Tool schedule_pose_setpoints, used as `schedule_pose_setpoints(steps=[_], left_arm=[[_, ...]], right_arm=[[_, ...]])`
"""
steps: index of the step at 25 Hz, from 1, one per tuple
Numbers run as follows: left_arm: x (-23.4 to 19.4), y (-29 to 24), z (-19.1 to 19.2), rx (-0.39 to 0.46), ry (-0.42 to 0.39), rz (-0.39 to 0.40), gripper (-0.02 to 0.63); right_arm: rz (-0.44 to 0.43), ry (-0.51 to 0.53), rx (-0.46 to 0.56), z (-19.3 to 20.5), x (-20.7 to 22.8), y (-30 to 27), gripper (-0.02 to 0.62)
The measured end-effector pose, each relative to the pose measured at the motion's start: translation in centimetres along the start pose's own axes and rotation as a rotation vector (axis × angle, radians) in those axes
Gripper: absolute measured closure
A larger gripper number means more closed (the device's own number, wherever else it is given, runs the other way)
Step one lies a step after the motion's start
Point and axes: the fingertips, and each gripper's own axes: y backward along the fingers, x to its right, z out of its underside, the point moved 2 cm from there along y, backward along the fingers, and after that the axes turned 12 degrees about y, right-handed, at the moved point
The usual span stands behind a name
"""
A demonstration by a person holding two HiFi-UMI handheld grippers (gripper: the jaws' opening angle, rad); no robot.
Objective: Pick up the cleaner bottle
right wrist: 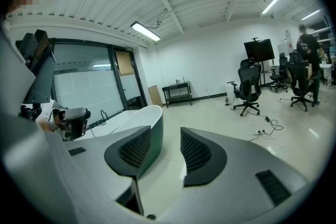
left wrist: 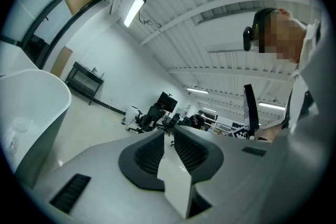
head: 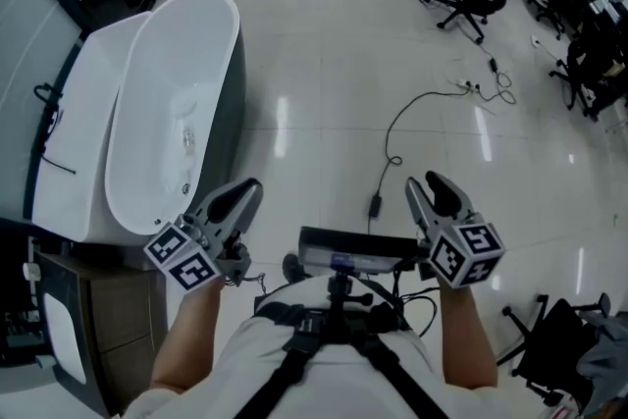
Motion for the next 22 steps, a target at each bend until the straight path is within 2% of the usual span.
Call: schedule_pose_setpoints(steps=[10,22], left_arm=[[-0.3,-0.2,-0.4,-0.009,0.009,0.011,0.555],[-1.8,0.4,-1.2,-0.02,0.021,0.012,0.555]], right_arm=[[-0.007,-0.022,0.003,-0.1,-0.6,-0.6,0.417],[-0.053,0.041,-0.012,-0.6,-2.8,-1.7,0.419]])
